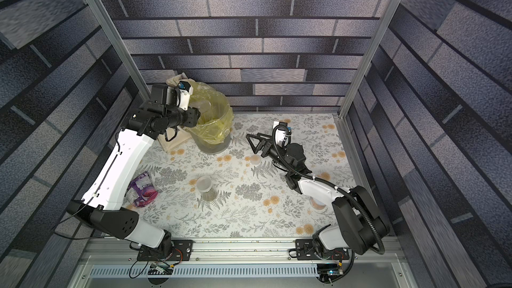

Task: Empty moldy mung beans from jars
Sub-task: Pour the moldy mung beans from the jar into the trash bin, then place the jar at the center of the board.

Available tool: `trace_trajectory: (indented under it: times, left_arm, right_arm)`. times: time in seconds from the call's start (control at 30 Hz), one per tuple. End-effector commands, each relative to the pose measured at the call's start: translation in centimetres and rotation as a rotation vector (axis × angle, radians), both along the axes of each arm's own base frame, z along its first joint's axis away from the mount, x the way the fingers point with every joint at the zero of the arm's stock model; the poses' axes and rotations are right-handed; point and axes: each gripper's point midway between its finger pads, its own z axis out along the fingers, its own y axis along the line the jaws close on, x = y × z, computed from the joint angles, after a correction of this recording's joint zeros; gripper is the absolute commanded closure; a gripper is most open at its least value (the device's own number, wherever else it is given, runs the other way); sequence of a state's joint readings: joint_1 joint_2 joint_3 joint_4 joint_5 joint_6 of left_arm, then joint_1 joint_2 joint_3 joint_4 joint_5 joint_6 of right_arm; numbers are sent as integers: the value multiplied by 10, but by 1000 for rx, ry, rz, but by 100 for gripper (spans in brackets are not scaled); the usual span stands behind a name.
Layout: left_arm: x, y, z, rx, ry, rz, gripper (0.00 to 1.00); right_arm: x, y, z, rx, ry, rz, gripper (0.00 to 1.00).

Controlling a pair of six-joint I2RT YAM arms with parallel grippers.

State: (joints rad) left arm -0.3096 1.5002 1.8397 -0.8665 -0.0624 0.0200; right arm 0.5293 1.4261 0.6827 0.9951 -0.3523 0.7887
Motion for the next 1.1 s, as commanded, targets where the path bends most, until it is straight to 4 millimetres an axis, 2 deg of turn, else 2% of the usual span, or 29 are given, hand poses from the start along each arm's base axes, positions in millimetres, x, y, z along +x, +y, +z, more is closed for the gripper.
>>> trace_trajectory:
  times: [0.0,0.17,0.33,0.43,0.53,0.6,0.67,0.83,1.07]
  left_arm:
    - [4,4,33,-5,-146,19,46]
    - [-2,-5,36,-53,-161,-31,46]
    - [-8,-11,42,-120,-195,-66,46]
    - [-22,-35,60,-246,-299,-188,46]
    - [-39,-59,71,-270,-402,-280,46]
    - [-50,-78,70,-272,-451,-350,46]
    - [-59,-97,68,-299,-494,-416,46]
    - [-70,-130,55,-342,-506,-519,46]
    - [-90,-153,59,-441,-561,-641,46]
  right_arm:
    - [-8,11,37,62,-81,107,0]
    - [-12,23,47,62,-91,188,0]
    - [-16,19,53,115,-108,196,0]
    - [-18,22,59,120,-108,224,0]
    - [-21,23,67,115,-110,239,3]
    - [-24,22,73,103,-122,241,7]
    - [-28,20,81,98,-143,238,5]
    - [-33,14,95,88,-169,211,4]
    - [-41,2,120,144,-222,178,4]
